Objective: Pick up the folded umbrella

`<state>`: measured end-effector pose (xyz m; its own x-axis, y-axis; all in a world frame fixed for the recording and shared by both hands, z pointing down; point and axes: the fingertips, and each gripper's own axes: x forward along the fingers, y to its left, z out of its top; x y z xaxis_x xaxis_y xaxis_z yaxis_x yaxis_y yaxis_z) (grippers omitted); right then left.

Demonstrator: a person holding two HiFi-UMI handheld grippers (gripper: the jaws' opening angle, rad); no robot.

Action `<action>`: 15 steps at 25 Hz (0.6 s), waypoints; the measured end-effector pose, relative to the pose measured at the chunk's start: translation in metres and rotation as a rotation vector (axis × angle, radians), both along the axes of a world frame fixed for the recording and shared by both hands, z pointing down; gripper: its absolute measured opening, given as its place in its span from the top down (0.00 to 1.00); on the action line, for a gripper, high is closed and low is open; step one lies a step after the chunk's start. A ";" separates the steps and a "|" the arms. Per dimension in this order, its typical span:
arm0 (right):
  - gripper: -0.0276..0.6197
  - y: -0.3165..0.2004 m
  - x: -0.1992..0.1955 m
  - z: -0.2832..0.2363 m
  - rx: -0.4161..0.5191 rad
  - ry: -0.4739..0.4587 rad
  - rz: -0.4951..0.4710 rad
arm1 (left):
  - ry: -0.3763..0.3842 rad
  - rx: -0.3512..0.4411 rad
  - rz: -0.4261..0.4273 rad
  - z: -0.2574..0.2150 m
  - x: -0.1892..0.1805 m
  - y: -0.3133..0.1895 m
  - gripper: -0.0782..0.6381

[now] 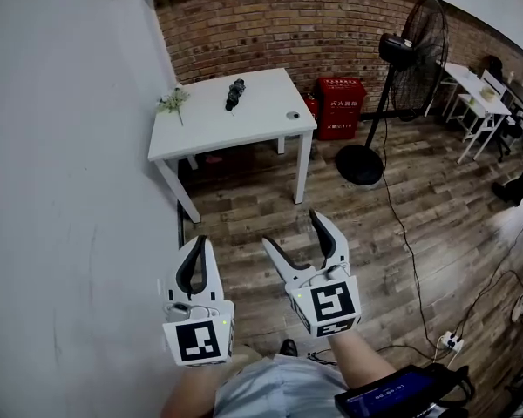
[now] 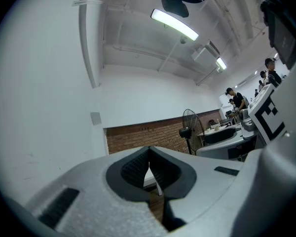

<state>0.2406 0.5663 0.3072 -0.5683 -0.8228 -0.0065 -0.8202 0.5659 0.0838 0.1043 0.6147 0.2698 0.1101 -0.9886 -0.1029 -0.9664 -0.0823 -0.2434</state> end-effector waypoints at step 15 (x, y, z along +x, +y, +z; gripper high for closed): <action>0.38 -0.050 -0.012 0.022 -0.036 0.039 0.001 | 0.029 -0.024 -0.032 0.023 -0.022 -0.045 0.88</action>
